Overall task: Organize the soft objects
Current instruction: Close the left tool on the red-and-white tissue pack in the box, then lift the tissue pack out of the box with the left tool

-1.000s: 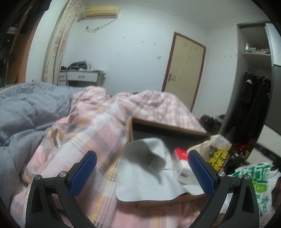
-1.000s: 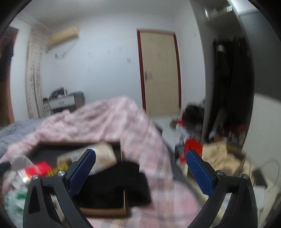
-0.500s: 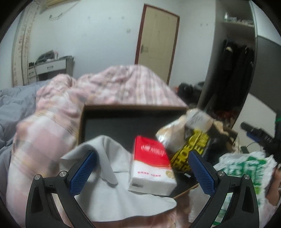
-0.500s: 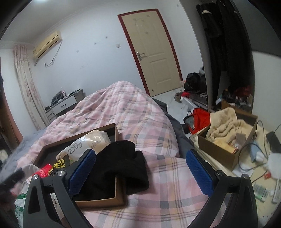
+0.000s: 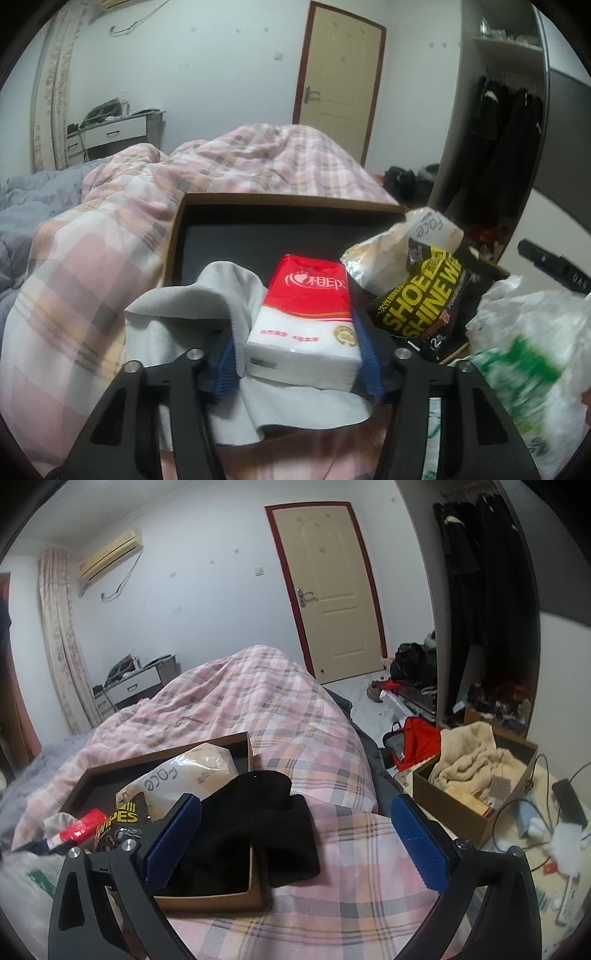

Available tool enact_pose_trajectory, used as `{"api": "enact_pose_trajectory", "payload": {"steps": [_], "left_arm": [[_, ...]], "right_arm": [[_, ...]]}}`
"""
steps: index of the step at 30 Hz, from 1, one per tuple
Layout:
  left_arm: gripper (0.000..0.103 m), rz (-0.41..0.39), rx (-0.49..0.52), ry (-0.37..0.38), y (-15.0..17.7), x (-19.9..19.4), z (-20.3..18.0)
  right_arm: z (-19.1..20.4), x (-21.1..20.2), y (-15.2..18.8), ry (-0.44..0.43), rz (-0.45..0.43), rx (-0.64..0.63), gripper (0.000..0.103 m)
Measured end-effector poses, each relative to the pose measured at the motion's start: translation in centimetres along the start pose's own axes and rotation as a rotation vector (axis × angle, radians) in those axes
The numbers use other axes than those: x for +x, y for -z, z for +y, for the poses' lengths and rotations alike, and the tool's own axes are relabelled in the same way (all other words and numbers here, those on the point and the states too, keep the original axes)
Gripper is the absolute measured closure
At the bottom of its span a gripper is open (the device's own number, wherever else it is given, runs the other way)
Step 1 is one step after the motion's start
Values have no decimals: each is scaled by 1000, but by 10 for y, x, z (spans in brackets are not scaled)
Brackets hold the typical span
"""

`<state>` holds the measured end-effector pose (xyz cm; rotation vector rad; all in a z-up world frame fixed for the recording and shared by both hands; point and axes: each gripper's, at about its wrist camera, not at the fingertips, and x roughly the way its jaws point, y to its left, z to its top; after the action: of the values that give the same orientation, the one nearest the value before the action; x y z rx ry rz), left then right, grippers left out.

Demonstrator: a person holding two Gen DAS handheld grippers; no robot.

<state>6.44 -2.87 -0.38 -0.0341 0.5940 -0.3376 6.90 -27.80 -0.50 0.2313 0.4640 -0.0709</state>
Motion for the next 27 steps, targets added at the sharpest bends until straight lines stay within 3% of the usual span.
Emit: {"api": "enact_pose_trajectory", "payload": {"steps": [8,16,22,27], "left_arm": [[54,-52,-34,21,4,-14,5],[55,-156,-104,18,3,-38,19],[56,-205,-83,21,1,-50,14],[56,-227,-55,72,1,-69,14]], "right_arm": [[9,-2,1,17,-14,-70,1],[10,-3,1,13,-9,-60,1],[10,-3,1,13,-12,-63,1],[10,-4,0,11,-13,-60,1]]}}
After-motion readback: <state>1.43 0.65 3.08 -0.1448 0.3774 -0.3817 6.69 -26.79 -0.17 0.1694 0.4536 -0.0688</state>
